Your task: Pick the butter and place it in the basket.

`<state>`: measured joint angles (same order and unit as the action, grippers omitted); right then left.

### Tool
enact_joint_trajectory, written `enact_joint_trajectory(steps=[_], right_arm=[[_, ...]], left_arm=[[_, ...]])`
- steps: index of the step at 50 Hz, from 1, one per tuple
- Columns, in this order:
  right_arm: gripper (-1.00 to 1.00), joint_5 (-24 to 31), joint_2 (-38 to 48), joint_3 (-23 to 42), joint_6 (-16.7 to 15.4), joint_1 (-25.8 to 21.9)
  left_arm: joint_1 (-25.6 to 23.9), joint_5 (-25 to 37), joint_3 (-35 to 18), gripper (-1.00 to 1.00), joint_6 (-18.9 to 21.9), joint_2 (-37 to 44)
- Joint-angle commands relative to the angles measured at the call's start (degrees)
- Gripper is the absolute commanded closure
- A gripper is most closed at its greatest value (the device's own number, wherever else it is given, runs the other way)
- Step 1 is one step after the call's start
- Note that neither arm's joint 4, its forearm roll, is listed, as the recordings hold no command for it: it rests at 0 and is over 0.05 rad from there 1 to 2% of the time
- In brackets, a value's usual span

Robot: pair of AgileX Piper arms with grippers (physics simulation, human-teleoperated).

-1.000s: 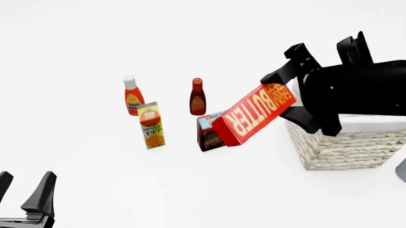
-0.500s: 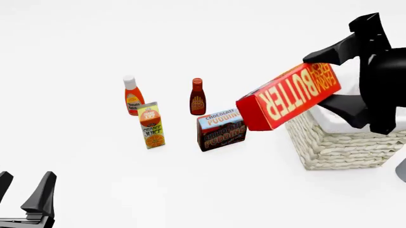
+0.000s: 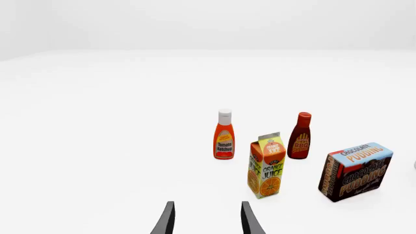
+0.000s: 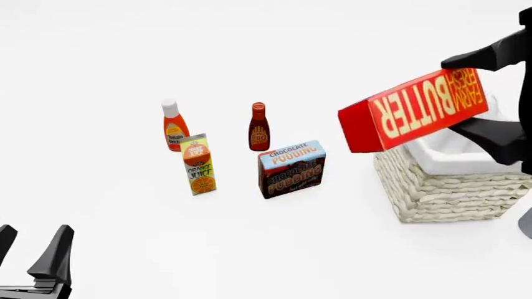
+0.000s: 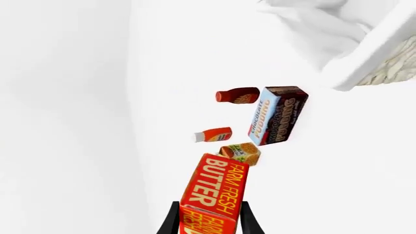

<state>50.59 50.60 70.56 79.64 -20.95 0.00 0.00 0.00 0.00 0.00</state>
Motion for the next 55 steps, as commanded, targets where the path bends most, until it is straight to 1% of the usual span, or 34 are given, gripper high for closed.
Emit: enact_joint_trajectory(steps=[1,5,18,25,27,42,55], right_arm=[[1.00,-1.02,-1.31,0.17,2.50,3.18],[1.00,-1.44,-1.40,-0.29,3.14,5.02],[1.00,-2.69,-0.79,-1.64,3.67,9.01],[1.00,-2.10,-1.26,-1.91,4.08,10.10],[1.00,-2.15,-1.40,-2.27,4.40,11.03],[1.00,-3.93,-0.41,-3.52,5.83,13.38],[1.00,-5.64,1.21,-3.51,5.91,16.63]], left_arm=[[0.00,0.00,0.00,-1.00,0.00,0.00],[0.00,0.00,0.00,-1.00,0.00,0.00],[0.00,0.00,0.00,-1.00,0.00,0.00],[0.00,0.00,0.00,-1.00,0.00,0.00],[0.00,0.00,0.00,-1.00,0.00,0.00],[0.00,0.00,0.00,-1.00,0.00,0.00],[0.00,0.00,0.00,-1.00,0.00,0.00]])
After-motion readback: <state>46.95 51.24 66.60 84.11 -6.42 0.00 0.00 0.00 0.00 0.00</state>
